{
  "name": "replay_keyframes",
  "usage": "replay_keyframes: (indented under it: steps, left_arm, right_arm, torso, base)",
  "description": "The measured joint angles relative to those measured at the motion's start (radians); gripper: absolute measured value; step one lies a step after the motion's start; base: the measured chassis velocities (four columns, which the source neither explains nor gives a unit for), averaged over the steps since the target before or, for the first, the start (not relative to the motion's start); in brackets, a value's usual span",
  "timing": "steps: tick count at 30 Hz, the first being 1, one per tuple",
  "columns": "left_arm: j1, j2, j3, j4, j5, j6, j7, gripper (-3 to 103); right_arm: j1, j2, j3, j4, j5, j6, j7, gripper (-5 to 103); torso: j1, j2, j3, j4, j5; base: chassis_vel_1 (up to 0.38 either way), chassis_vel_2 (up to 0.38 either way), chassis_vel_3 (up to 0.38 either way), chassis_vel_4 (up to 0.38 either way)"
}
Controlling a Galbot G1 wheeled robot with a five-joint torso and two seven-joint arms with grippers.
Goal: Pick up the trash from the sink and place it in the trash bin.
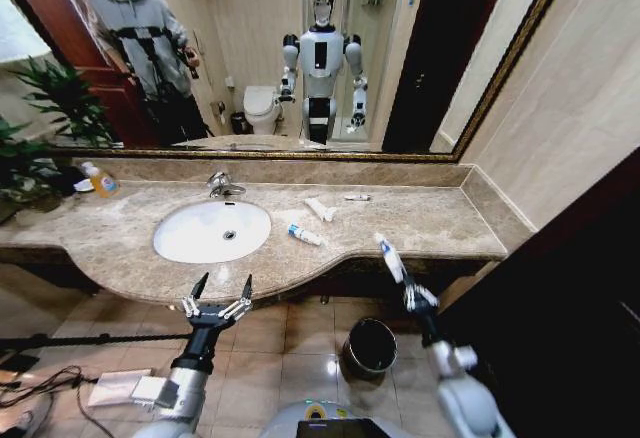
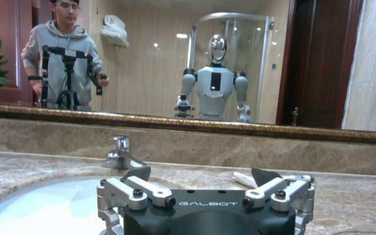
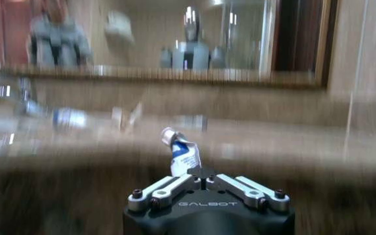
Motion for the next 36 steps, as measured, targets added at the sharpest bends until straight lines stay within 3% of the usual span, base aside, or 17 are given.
replay_keyframes:
  steps: [6,13,14,17,30,36]
  left_arm:
    - [0.000,0.000,0.000,0.000,0.000,0.000,0.000,100]
    - [0.000,0.000,0.000,0.000,0.000,0.000,0.000,100]
    - [0.000,0.000,0.000,0.000,0.000,0.000,0.000,100]
    - [0.000,0.000,0.000,0.000,0.000,0.000,0.000,100]
    - [0.000,0.000,0.000,0.000,0.000,0.000,0.000,100]
    - [0.000,0.000,0.000,0.000,0.000,0.000,0.000,100]
  right_arm:
    - [0.057,0.008,-0.021,-0.234,-0.022,0.056,-0.020,0]
    - [0.265,0.000,-0.063,-0.718,-0.026,0.071,-0.095,0]
    - [0.265,0.000,-0.063,-0.718,-0.026,0.071,-0.095,0]
    - [0.384,0.015,-0.065,-0.942,-0.089,0.061,-0.117,0]
    - [0.602,0.096,-0.038,-1.238,-0.281,-0.023,-0.082,0]
    - [0.608,0.093,-0.037,-1.241,-0.274,-0.072,-0.079,0]
  torso:
    - [0.000,0.000,0.000,0.0001,-0.0001]
    - [0.000,0.000,0.000,0.0003,0.0001]
    - [0.000,0.000,0.000,0.0003,0.0001]
    - [0.000,0.000,0.000,0.0000,-0.0004]
    - [0.000,0.000,0.000,0.0004,-0.0001]
    - [0.000,0.000,0.000,0.0001,-0.0003]
  base:
    - [0.000,0.000,0.000,0.000]
    - [0.000,0.000,0.000,0.000]
    - [0.000,0.000,0.000,0.000]
    - [0.000,0.000,0.000,0.000]
    - [0.000,0.000,0.000,0.000]
    - [0.000,0.000,0.000,0.000]
